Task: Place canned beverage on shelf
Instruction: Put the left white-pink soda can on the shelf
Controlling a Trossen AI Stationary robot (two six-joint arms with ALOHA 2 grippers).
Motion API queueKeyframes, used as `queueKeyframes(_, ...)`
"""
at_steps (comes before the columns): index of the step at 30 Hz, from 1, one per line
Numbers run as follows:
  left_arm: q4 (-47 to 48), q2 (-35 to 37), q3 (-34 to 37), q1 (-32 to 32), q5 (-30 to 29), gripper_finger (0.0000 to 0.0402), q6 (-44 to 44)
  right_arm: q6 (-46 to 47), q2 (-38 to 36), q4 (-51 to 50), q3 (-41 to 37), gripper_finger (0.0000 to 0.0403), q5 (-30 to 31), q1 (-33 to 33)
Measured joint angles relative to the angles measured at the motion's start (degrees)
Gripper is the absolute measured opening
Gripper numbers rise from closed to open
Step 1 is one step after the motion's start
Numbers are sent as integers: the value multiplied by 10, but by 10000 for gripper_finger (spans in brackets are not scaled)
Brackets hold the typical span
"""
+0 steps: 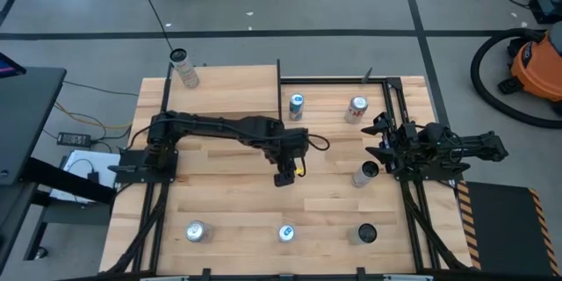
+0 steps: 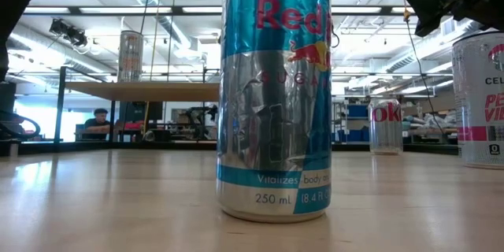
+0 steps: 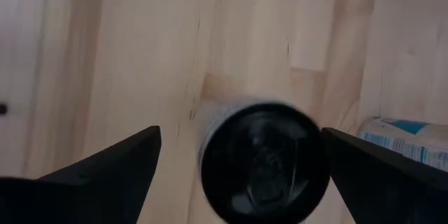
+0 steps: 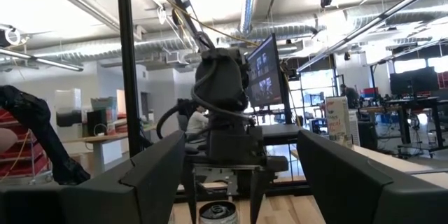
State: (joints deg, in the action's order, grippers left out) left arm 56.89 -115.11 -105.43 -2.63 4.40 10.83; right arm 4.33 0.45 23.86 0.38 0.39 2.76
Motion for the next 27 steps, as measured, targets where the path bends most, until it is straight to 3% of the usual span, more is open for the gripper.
queueKeyframes(27, 0, -14, 0, 6, 25, 387, -10, 0, 0, 1, 0, 285, 0, 0)
